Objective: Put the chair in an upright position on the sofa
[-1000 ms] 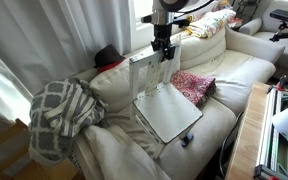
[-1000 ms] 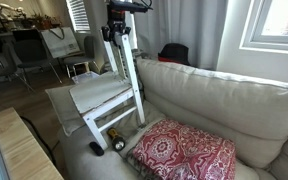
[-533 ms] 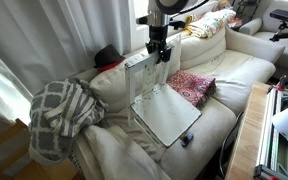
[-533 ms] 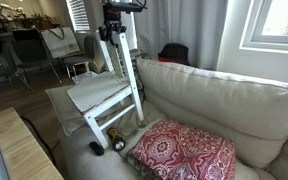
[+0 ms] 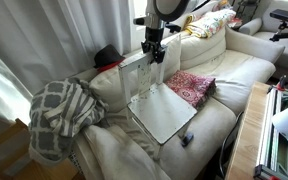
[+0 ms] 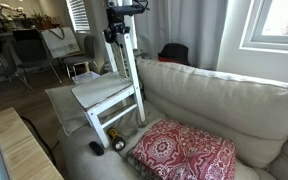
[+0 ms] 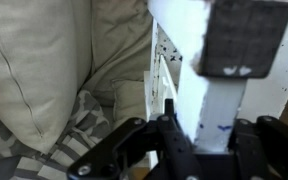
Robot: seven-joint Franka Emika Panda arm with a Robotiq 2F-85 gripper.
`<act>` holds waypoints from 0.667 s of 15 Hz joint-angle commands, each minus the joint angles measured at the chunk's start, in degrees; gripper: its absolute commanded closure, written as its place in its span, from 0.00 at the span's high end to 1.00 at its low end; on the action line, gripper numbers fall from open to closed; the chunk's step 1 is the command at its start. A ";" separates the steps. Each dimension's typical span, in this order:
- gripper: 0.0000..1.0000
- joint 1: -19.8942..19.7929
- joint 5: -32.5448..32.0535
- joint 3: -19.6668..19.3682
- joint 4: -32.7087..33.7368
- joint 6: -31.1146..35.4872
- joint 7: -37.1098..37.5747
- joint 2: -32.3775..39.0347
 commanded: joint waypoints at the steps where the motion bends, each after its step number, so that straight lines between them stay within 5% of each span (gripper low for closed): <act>1: 0.05 -0.46 2.41 1.11 2.85 2.80 -0.08 0.16; 10: 0.05 -2.22 7.08 4.16 2.79 14.67 -1.22 3.49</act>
